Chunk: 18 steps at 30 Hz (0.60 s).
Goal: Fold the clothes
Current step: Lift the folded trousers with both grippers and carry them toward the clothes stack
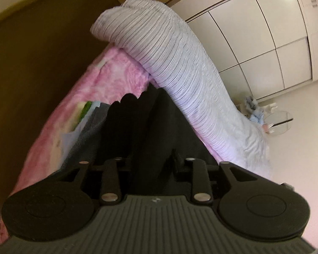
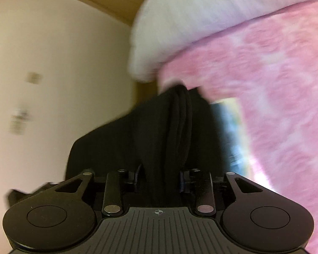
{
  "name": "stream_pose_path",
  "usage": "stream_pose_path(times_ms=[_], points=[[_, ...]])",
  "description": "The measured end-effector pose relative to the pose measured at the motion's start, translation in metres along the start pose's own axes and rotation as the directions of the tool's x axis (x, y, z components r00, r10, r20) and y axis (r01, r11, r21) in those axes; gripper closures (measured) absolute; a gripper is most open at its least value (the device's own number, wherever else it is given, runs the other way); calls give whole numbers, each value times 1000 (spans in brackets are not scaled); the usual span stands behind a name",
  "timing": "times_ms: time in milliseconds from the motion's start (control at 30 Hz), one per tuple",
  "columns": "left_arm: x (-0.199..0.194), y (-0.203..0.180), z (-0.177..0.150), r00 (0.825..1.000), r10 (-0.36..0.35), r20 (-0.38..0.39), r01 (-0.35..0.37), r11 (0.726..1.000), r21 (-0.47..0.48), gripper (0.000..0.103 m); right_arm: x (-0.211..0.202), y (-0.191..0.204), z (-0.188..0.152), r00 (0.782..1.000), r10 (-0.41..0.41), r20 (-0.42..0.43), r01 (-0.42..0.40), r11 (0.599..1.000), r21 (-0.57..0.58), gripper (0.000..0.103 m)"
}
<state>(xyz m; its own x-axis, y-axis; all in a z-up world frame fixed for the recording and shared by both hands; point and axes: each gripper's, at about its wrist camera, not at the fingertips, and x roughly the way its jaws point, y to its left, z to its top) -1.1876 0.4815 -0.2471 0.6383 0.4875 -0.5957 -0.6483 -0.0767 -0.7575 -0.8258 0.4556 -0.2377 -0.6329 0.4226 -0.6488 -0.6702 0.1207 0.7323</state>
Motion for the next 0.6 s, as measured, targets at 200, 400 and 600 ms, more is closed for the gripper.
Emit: stream_pose_path(times_ms=[200,400,600], points=[[-10,-7,9,999,-18,40,15,997,72,74,-5,-18,-7,995,51,82,-57,996,73,64],[-4,-18,23,999,-29,36,25,994,108,79,-16,-17,9,988,65,139,-78,993,89,67],[9,-27,25,999,-25,43,15,975,223,92,-36,-2,-2,963,54,265,-39,997,-63,94]])
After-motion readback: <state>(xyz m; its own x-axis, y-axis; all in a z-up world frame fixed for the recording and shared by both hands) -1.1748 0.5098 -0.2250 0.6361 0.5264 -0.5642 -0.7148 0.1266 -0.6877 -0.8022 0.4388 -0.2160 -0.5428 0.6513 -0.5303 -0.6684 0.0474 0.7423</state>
